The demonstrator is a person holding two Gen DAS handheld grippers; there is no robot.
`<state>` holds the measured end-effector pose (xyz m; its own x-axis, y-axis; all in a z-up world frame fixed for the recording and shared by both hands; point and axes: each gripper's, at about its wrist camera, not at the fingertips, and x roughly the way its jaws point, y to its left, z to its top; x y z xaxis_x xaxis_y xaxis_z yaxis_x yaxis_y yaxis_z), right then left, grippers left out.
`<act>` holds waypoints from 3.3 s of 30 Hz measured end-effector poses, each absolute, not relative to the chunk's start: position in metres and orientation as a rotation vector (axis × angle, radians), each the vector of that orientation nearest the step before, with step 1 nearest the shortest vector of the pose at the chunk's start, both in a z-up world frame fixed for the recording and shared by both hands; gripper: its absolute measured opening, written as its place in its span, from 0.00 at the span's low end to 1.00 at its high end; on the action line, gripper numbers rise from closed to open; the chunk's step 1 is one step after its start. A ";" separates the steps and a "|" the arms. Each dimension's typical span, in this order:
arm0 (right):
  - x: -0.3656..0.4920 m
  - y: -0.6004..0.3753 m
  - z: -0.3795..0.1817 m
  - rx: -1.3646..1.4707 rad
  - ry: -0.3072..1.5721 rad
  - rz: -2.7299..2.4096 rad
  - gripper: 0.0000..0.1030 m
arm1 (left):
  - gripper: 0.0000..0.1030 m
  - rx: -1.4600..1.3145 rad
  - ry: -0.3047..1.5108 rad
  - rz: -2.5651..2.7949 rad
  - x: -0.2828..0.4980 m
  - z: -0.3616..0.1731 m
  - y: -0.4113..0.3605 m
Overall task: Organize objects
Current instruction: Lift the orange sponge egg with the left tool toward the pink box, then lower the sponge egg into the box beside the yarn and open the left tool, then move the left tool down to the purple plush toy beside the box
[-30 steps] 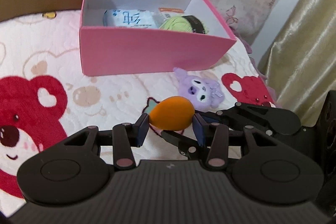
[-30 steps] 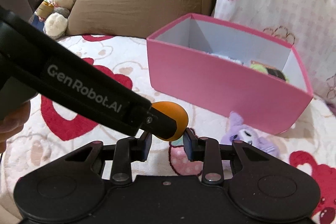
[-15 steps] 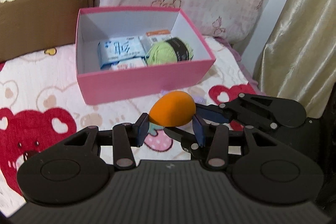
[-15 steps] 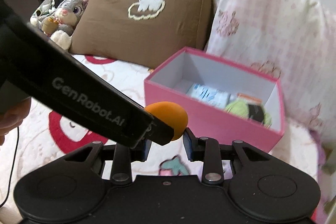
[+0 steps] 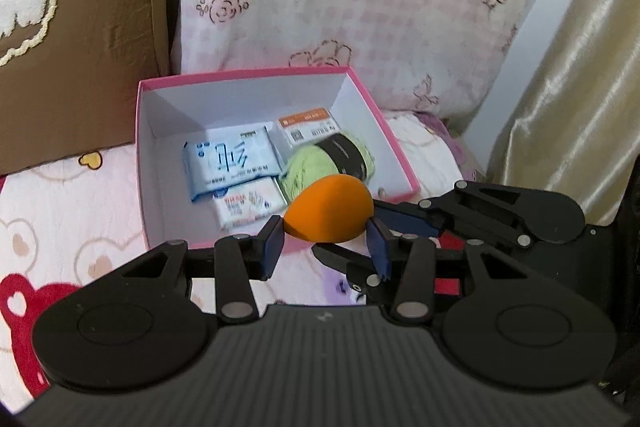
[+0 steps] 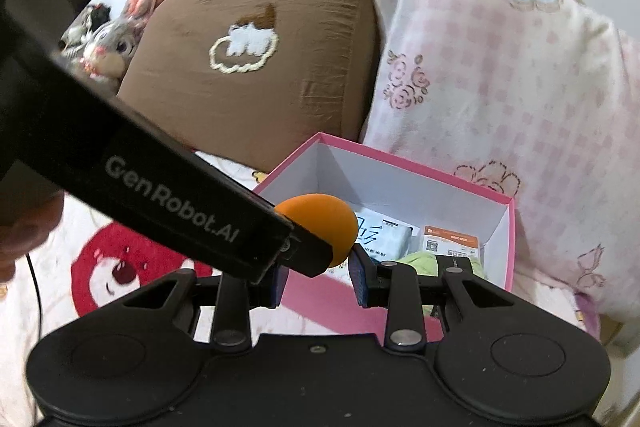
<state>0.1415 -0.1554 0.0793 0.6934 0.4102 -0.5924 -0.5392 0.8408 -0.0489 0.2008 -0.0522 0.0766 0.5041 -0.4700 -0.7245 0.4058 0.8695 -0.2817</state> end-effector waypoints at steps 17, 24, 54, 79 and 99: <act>0.281 -0.179 0.040 -0.064 0.782 0.537 0.36 | 0.43 -0.178 0.945 -0.478 0.321 0.020 -0.084; 0.307 -0.176 0.016 -0.088 0.847 0.513 0.36 | 0.43 -0.268 0.990 -0.456 0.345 -0.013 -0.085; 0.225 -0.215 0.056 -0.072 0.734 0.532 0.47 | 0.52 -0.107 0.956 -0.374 0.287 0.031 -0.065; 0.071 -0.233 0.112 -0.153 0.661 0.605 0.96 | 0.94 0.072 0.959 -0.361 0.140 0.098 -0.041; 0.057 -0.245 0.046 -0.084 0.806 0.567 0.97 | 0.96 0.039 1.015 -0.386 0.125 0.031 -0.059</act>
